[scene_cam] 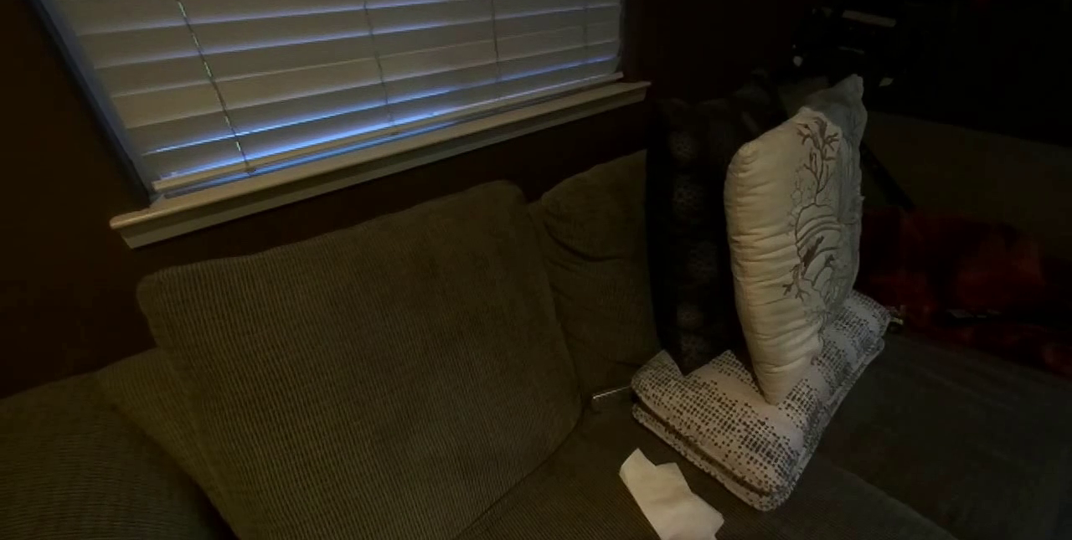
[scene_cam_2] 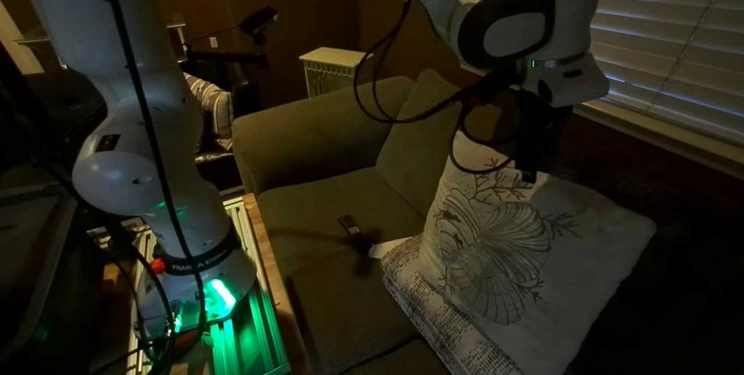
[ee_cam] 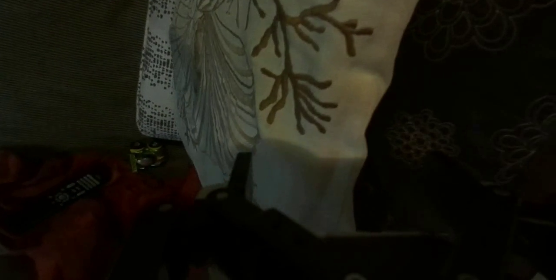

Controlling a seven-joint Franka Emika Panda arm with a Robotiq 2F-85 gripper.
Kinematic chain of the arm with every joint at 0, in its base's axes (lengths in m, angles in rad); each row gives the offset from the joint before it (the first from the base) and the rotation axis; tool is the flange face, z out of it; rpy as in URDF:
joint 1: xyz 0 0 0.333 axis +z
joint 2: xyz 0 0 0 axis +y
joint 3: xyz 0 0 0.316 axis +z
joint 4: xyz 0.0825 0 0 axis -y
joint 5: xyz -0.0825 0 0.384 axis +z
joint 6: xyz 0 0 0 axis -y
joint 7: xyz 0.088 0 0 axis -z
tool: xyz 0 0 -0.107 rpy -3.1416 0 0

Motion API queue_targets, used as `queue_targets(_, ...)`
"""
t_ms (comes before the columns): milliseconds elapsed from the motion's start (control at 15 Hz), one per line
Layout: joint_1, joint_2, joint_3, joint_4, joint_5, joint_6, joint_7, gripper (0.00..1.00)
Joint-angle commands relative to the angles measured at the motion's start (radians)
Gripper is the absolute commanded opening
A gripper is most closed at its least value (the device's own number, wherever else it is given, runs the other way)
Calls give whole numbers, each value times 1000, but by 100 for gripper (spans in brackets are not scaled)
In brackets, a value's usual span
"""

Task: Move the black and white pillows to the left

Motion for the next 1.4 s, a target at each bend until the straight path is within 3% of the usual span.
queue_targets(0, 26, 63, -12, 42, 28, 34, -25, 100)
queue_targets(667, 43, 157, -14, 65, 51, 193, -105, 100)
queue_targets(1333, 36, 242, 5, 175, 162, 183, -229, 100)
